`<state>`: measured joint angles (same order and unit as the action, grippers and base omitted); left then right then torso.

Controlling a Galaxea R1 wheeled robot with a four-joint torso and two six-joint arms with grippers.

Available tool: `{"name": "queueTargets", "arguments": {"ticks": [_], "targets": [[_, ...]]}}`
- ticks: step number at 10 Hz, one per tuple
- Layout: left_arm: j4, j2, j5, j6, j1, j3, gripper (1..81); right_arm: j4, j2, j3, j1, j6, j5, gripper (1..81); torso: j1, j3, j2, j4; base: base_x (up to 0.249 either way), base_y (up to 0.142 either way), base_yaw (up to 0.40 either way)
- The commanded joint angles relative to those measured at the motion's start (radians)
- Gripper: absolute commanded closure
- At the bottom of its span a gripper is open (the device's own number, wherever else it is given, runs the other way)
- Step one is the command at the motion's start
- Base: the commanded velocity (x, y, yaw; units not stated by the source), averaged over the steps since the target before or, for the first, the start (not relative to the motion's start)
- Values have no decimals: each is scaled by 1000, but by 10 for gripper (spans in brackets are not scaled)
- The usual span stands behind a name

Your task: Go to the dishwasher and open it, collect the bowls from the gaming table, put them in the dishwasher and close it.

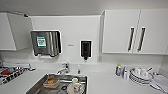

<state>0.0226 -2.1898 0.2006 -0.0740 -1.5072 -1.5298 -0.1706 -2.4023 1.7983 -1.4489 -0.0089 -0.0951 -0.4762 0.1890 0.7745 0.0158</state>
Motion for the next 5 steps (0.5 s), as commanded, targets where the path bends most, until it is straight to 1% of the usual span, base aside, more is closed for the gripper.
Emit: {"name": "queueTargets", "arguments": {"ticks": [1,2,3,5], "targets": [[-95,264,-10,-1,32,304,10,-6,49,-16,78,20,48,10,-387,561,600,0,0,0,0],[-108,291,4,-1,32,328,10,-6,50,-20,83,20,48,10,-82,100,128,0,0,0,0],[-112,313,25,-1,32,338,10,-6,53,-28,87,21,48,10,-98,118,153,0,0,0,0],[-112,344,26,-1,32,359,10,-6,70,-48,97,23,48,10,-141,181,221,0,0,0,0]]}}
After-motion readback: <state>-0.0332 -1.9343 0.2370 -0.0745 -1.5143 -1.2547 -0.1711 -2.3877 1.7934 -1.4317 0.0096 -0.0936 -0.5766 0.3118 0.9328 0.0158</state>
